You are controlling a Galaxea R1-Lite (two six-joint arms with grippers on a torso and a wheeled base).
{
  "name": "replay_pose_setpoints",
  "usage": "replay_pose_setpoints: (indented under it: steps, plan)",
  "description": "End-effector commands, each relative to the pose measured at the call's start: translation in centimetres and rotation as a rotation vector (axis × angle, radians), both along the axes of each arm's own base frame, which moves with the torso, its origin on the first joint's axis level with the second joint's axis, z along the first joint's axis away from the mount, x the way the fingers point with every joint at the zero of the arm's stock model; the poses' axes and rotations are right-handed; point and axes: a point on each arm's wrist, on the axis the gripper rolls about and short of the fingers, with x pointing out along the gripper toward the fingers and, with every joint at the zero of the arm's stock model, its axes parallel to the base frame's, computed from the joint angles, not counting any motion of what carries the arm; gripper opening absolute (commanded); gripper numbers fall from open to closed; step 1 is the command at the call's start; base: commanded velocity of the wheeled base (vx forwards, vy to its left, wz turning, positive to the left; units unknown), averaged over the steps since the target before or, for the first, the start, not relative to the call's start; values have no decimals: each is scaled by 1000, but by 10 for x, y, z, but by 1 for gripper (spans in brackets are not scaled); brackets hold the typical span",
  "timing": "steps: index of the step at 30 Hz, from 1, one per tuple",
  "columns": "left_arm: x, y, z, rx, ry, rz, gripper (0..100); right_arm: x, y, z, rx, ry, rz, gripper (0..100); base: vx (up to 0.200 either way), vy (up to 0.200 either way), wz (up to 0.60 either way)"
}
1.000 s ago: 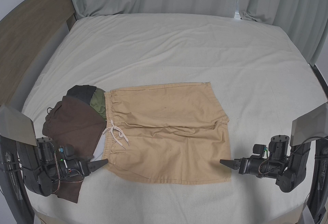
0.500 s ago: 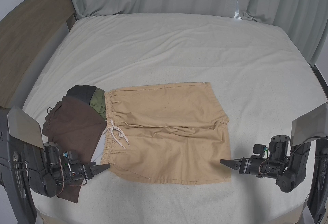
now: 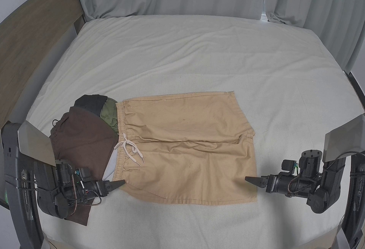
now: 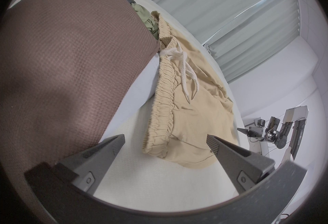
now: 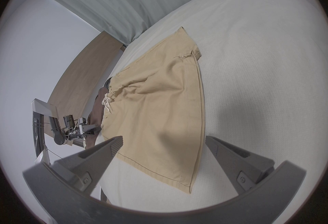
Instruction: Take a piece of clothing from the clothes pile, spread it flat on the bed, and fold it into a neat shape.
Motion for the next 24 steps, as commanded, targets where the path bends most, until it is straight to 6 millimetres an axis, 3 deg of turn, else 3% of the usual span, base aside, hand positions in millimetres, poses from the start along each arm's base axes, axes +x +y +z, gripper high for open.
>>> replay_pose_setpoints:
  steps: [1, 18, 19, 24]
  plan:
    - [2, -7, -2, -35, 28, -1, 100, 0, 1, -1, 0, 3, 4, 100, 0, 0, 0]
    - [11, -12, -1, -33, 4, 14, 100, 0, 1, -2, -1, 6, 4, 100, 0, 0, 0]
    - [11, -12, -1, -34, 7, 13, 0, 0, 1, -2, -1, 6, 4, 100, 0, 0, 0]
    - [12, -15, -1, -42, 9, 11, 0, 0, 1, -2, -1, 6, 6, 100, 0, 0, 0]
